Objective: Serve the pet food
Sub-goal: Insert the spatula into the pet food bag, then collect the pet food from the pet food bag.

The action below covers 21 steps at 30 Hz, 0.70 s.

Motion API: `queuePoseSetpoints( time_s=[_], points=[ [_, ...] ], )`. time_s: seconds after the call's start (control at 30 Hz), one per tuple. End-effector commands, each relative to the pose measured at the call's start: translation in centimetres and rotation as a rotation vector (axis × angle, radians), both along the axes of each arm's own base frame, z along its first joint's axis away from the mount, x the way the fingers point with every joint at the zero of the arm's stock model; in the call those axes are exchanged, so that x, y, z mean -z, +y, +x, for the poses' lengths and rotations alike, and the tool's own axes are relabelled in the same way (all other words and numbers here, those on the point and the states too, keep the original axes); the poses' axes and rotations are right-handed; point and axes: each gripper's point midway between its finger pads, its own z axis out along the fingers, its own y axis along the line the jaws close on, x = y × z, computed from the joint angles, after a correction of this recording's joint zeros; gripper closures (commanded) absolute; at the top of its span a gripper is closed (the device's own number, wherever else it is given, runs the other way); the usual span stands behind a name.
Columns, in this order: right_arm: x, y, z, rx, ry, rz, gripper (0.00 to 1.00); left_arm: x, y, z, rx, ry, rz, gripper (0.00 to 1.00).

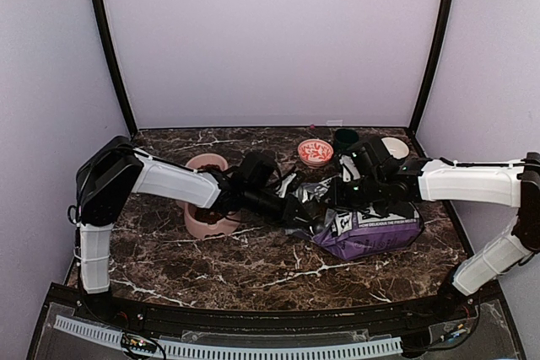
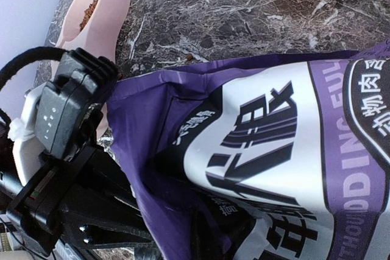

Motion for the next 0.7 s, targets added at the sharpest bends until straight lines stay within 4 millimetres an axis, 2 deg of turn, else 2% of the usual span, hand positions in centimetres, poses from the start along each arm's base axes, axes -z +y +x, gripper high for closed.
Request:
queuePoseSetpoints(
  time_s=[0.0, 0.37, 0.67],
  points=[
    [-0.2, 0.0, 0.1, 0.012, -0.008, 0.005, 1.0, 0.8, -0.5, -1.9, 0.031, 0.123, -0.054, 1.0],
    [-0.2, -0.3, -0.1, 0.016, -0.01, 0.004, 1.0, -0.2, -1.0, -2.6, 0.045, 0.204, -0.126, 1.0],
    [-0.3, -0.5, -0.1, 0.022, -0.015, 0.001, 1.0, -1.4, -0.8, -2.0, 0.031, 0.195, -0.141, 1.0]
  ],
)
